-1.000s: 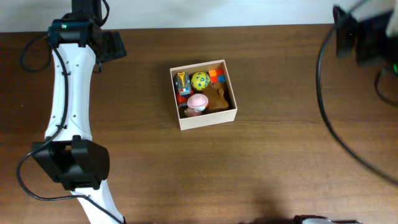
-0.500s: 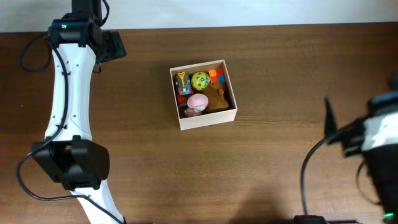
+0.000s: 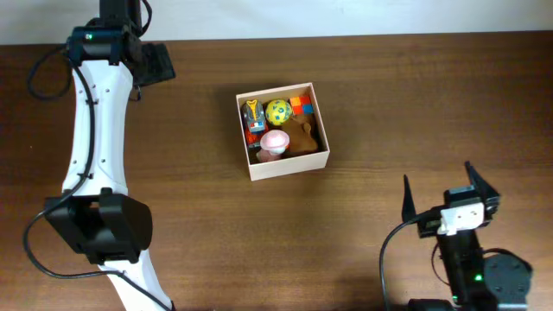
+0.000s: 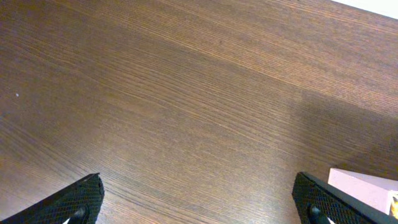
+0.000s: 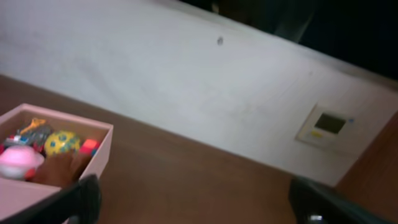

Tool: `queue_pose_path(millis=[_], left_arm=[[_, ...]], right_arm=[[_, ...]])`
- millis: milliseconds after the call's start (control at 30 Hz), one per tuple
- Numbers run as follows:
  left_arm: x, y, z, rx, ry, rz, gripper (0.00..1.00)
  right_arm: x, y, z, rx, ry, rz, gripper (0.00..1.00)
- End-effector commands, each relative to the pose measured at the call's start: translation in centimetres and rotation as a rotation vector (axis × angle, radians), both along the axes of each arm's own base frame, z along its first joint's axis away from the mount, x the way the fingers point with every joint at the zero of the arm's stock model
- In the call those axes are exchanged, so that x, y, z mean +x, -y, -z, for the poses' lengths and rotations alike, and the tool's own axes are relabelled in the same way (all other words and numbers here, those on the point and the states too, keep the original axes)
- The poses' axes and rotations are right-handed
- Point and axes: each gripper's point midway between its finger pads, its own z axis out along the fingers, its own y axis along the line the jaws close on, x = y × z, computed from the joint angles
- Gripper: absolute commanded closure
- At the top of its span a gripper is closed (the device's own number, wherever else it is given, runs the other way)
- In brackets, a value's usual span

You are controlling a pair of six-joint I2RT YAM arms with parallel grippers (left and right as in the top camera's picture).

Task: Pack container

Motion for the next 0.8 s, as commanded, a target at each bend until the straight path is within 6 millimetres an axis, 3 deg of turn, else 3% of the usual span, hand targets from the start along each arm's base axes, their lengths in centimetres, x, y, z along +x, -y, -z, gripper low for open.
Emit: queue_pose_path(millis=[0,300,767], left_arm=[[-0.2,-0.2,-1.2,0.003,0.030,-0.018,0.01],[-0.2,-0.2,-1.2,0.004,0.030,-0.018,0.01],[-0.2,-0.2,-1.2,0.003,0.030,-0.018,0.01]], right_arm=[[0.0,0.7,1.7,0.099,0.010,0.039,0.01],[-0.3,1.1,5.2,0.142,0.028,0.058,0.01],[0.8,1.1,8.3,0.161,0.038,0.053,0.01]])
